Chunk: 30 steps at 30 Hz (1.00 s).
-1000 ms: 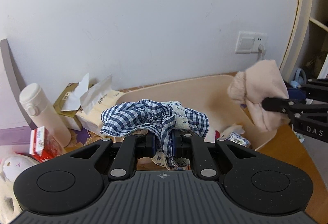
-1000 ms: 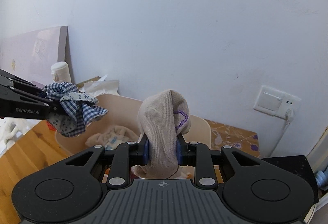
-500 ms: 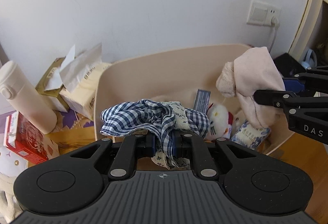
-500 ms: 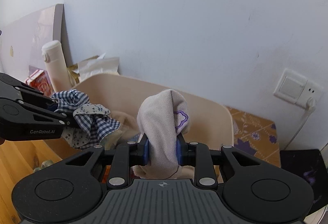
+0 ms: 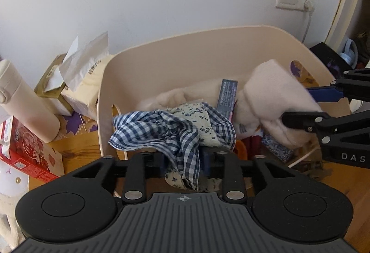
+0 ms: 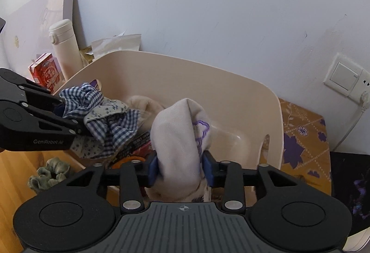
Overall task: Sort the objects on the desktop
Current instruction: 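Carry the checked cloth and pink towel over the beige basket with both grippers, then open both grippers to drop the checked cloth and pink towel into the basket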
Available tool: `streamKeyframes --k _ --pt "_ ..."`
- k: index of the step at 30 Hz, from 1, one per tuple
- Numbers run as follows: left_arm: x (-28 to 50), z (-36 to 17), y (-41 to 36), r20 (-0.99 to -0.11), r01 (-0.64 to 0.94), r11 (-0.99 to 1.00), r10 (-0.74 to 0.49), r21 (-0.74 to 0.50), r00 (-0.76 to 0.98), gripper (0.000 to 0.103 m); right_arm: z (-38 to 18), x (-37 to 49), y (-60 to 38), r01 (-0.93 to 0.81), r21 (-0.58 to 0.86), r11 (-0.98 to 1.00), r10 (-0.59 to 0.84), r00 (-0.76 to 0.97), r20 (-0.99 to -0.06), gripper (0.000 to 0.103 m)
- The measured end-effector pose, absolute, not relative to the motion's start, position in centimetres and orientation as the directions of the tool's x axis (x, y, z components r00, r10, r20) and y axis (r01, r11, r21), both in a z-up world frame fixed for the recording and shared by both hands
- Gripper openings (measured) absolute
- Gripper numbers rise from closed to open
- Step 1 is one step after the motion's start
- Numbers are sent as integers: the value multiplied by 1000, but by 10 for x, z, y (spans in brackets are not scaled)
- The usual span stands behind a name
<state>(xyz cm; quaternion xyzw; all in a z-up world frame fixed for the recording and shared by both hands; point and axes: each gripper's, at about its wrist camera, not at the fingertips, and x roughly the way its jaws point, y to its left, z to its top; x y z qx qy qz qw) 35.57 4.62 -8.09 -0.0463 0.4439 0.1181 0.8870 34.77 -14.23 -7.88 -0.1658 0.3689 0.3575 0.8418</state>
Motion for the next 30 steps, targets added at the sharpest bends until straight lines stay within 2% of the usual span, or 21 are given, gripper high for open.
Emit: streamKeyframes --k 1,3,6,8,11,16,30 --pt "354 -79 45 -794 -251 968 169 21 584 51 -78 346 -143 -725 -17 689 480 473 -739 50" --pt "352 -76 42 -786 -252 967 174 23 594 59 -76 344 -143 -721 -21 692 477 480 -736 60" --pt "350 -71 39 -782 -254 967 178 27 597 63 -71 339 -149 -712 -26 701 477 496 -726 70" --pt "346 -67 38 -778 -267 963 189 29 600 67 -66 335 -152 -698 -27 715 474 513 -716 85" --pt "338 -59 38 -760 -290 956 217 39 612 72 -57 328 -157 -680 -29 732 472 538 -699 96" --pt "321 -46 37 -734 -326 943 267 65 625 77 -40 313 -168 -663 -35 748 479 575 -663 103" --pt "243 -26 27 -718 -369 929 276 28 639 81 -23 256 -203 -624 -17 781 469 604 -644 103"
